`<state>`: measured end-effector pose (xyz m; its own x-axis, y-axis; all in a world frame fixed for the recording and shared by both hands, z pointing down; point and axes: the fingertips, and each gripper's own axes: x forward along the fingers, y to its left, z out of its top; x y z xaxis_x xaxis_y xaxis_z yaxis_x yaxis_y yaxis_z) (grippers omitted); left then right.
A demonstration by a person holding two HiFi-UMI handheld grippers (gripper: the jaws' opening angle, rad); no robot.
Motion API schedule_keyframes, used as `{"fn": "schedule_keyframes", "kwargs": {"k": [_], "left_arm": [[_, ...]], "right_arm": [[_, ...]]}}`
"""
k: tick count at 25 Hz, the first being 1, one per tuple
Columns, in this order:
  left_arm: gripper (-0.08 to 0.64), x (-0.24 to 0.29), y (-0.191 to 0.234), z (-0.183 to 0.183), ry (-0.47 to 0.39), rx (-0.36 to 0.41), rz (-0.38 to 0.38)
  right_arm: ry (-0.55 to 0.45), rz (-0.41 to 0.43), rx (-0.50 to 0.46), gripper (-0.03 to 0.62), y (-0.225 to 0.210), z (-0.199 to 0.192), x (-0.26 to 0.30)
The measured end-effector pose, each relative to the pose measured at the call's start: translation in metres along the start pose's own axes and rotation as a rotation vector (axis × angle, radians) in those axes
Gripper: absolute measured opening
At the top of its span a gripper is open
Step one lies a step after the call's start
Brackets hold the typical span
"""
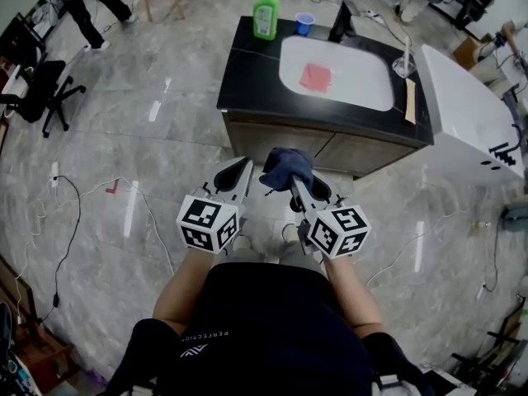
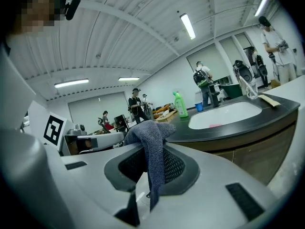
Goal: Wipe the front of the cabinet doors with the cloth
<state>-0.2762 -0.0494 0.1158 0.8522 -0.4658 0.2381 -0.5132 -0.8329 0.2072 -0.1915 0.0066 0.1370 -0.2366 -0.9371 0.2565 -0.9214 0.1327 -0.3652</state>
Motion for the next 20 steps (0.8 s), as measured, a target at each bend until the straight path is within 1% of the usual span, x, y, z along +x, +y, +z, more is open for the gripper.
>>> {"fn": "schedule_keyframes", "kwargs": {"k": [4,7,12,15,20], "left_arm": [[0.008,-0.003,0.006,-0.003,-0.008,-0.007,0.007],[0.008,-0.007,0.006,0.0,-0.047,0.011,0.001],[0.008,-0.012,0.014,-0.002,-0.057,0.021,0.007],[0.008,-0.014,0.016,0.002,-0.082,0.019,0.002],[0.008,-0.016,0.018,0.001,-0.079,0.026,-0.004]], "right_arm": [[0.023,0.029,-0.004,0.071,0.011,-0.007,0.007],[0.04,0.037,-0.006,0.069,0.014,-0.012,0.008],[0.059,0.047,0.001,0.071,0.015,-0.015,0.012],[0.064,0.047,0.006,0.071,0.013,-0.015,0.014],[0.075,0.049,0.014,0.071,0.014,-0.017,0.017]]}}
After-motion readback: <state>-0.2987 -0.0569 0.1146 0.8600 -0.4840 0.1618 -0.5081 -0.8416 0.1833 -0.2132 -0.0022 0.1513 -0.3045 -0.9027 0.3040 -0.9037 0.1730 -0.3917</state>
